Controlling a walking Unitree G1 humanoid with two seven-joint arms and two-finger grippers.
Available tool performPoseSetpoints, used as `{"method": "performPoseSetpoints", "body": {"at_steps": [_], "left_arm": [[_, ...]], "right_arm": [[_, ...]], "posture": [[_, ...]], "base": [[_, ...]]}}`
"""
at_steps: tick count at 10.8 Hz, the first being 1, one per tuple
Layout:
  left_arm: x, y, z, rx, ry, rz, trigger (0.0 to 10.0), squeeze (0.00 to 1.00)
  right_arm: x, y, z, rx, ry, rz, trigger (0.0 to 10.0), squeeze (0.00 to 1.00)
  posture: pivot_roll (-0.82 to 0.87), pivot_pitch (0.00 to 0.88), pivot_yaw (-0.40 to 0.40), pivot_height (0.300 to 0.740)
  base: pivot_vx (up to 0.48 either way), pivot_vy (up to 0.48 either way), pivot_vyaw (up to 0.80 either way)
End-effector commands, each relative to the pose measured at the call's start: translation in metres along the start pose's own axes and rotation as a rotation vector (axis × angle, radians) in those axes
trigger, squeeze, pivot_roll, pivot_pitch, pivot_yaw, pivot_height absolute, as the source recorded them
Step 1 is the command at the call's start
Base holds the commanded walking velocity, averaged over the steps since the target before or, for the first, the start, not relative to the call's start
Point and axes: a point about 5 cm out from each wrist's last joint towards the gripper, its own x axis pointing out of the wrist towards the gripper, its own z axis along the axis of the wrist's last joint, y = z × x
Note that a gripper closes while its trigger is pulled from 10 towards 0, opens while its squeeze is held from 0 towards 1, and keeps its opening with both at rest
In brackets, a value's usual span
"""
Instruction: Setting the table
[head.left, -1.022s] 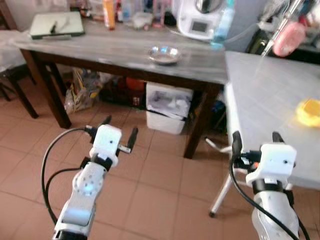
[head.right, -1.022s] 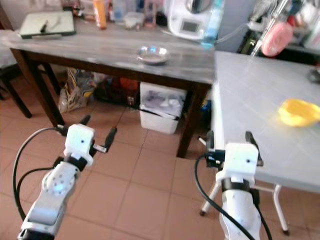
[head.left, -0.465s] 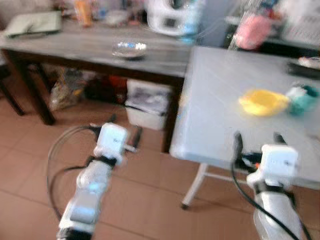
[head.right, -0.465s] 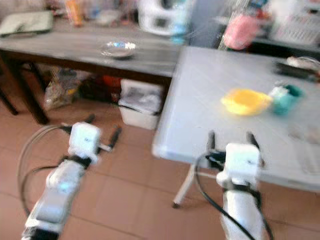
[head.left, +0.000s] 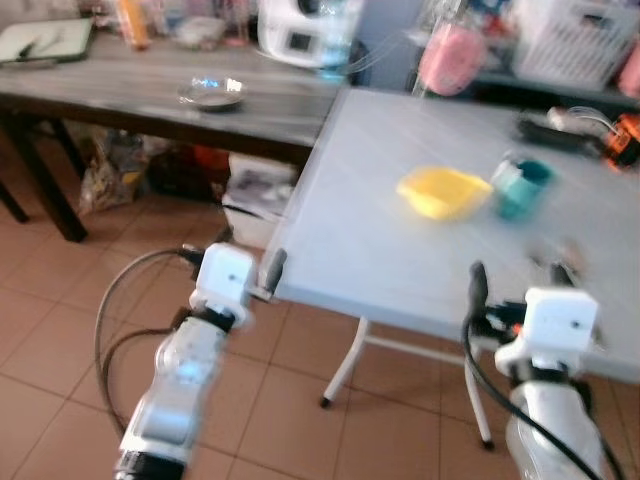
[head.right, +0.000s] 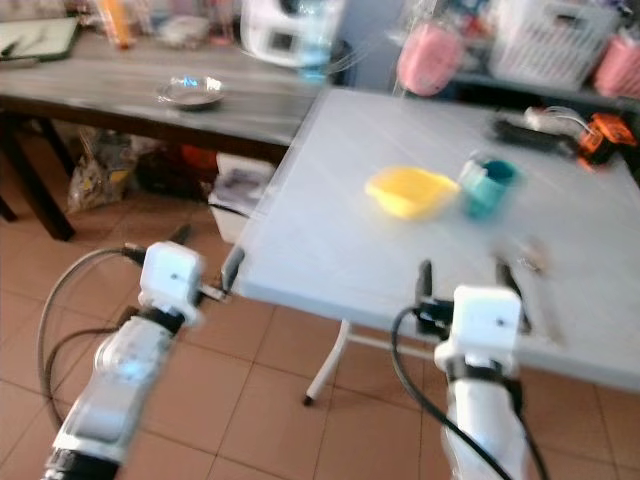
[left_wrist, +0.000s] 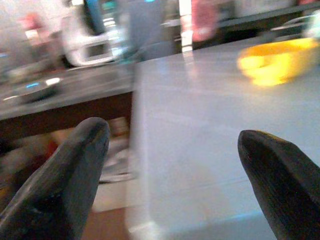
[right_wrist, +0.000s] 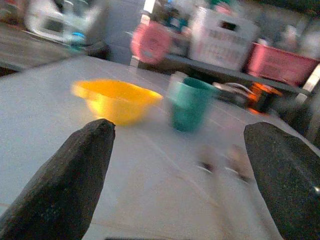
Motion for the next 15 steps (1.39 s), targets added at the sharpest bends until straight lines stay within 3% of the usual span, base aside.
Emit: {"method": "performPoseSetpoints", "body": {"at_steps": [1,5,12,15], "left_arm": [[0.0004,0.0079,0.0028,0.023,-0.009,0.009,10.0,0.00],[0.0020,0.0048,0.0024,0.022,-0.011,-0.015,10.0,0.00],[0.0021,0.0003,0.0025,-0.002,-0.012,-0.022,10.0,0.00],[0.0009,-0.0006,0.0020,0.001,-0.009,-0.025,10.0,0.00]], "right_arm": [[0.0008,0.0008,0.0040,0.006,-0.013,-0.004,10.0,0.00],[0.0003,0.0017,0.0033,0.012,-0.012,-0.003,10.0,0.00],[-0.0004,0.0008,0.0042,0.003,-0.012,0.004,10.0,0.00],[-0.0017,0.0001,0.0037,-0.001,-0.007,0.006,10.0,0.00]], "posture": [[0.05,0.076,-0.032,0.740],[0.04,0.074,-0.026,0.740],[0.03,0.078,-0.036,0.740],[0.03,0.085,-0.037,0.740]], "base": [[0.000,0.000,0.00],[0.000,0.000,-0.32],[0.000,0.000,0.00],[0.000,-0.331,0.00]]}}
